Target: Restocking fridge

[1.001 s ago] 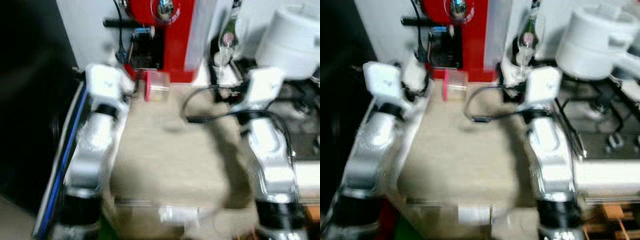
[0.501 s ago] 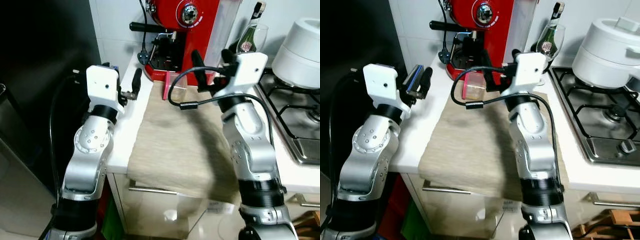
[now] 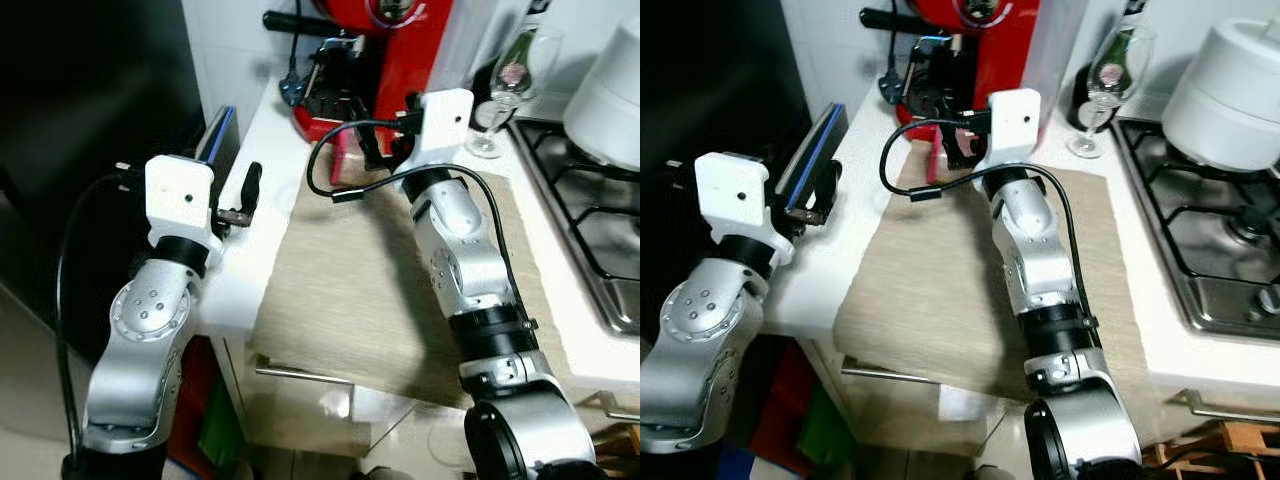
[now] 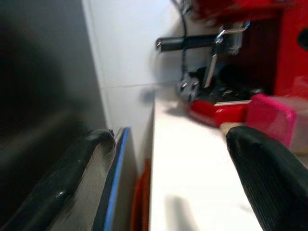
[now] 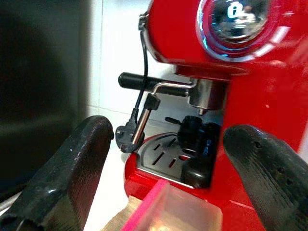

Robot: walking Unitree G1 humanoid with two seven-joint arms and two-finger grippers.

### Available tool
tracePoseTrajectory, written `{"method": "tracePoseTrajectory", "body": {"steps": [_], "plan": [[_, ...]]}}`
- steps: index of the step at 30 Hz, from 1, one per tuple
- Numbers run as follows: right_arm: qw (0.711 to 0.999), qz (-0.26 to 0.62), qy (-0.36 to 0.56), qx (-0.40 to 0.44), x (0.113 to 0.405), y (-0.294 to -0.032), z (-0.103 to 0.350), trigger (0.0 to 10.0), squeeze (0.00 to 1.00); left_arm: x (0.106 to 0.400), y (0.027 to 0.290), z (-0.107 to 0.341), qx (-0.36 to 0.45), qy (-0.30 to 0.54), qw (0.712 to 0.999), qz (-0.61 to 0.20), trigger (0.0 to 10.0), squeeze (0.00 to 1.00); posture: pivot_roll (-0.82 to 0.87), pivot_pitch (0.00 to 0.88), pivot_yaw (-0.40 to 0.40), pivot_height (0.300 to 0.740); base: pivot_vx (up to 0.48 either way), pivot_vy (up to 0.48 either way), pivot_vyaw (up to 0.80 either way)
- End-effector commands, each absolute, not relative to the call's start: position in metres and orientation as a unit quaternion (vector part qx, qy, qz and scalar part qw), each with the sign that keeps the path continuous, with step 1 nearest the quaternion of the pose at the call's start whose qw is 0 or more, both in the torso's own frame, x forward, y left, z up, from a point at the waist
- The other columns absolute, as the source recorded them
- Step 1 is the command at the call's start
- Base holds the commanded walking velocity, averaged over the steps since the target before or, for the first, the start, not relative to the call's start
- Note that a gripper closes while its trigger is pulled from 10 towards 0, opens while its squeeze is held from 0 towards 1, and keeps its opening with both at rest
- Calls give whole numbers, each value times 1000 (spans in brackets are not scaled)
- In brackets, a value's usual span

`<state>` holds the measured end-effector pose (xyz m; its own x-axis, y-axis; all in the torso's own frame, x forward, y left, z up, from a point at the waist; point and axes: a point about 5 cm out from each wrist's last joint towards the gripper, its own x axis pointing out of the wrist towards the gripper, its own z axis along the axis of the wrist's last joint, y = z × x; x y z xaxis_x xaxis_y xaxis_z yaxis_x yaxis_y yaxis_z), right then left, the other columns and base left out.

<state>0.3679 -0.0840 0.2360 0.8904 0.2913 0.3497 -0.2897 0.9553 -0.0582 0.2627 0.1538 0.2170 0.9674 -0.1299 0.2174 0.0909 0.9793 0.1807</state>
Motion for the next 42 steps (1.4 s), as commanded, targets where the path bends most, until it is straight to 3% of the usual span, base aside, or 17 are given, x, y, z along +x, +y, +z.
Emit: {"method": "tracePoseTrajectory", "body": {"steps": [1, 14, 35, 42], "plan": [[972, 131, -193, -19, 370, -90, 240, 10000, 0, 259, 155, 222, 92, -119, 987, -52, 10000, 0, 149, 160, -57, 740, 0, 0, 0], [982, 41, -175, -58, 381, -114, 229, 10000, 0, 254, 156, 223, 93, -96, 990, -53, 10000, 0, 125, 192, -50, 740, 0, 0, 0], [999, -9, -37, -38, 378, -148, 174, 10000, 0, 262, 152, 223, 85, -91, 991, -58, 10000, 0, 100, 159, -55, 740, 0, 0, 0], [996, -9, -76, -41, 365, -150, 187, 10000, 0, 264, 151, 226, 81, -99, 990, -56, 10000, 0, 88, 146, -57, 740, 0, 0, 0]]}}
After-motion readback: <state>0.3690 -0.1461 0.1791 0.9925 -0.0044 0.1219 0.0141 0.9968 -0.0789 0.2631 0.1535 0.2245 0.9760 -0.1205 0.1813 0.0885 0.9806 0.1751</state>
